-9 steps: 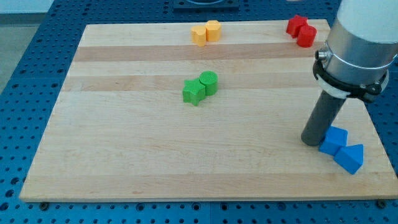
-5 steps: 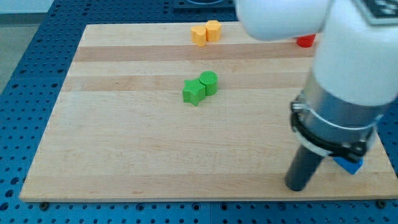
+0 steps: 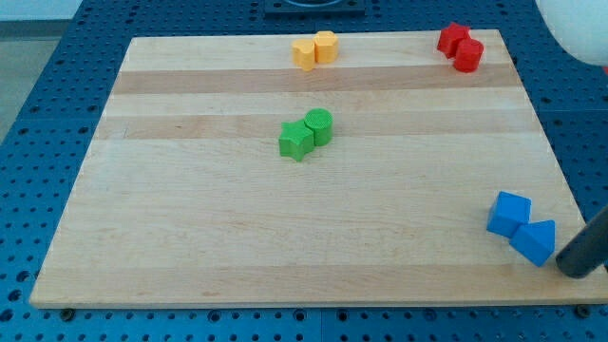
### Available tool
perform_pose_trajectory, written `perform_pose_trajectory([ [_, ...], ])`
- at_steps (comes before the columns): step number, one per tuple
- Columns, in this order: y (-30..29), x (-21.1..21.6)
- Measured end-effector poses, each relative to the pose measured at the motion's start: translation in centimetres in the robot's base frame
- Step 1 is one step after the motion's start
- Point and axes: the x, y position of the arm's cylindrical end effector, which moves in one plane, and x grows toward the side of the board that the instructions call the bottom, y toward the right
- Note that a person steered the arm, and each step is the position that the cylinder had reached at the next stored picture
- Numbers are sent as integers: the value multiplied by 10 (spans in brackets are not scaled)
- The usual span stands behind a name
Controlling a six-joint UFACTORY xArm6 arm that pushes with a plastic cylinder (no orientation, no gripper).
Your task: Push the blue triangle towards the green circle
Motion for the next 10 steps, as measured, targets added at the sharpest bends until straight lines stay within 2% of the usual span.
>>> perform_pose_trajectory([
  [2, -53, -2],
  [4, -50, -32],
  [6, -109, -35],
  [7, -115, -43],
  [10, -113, -106],
])
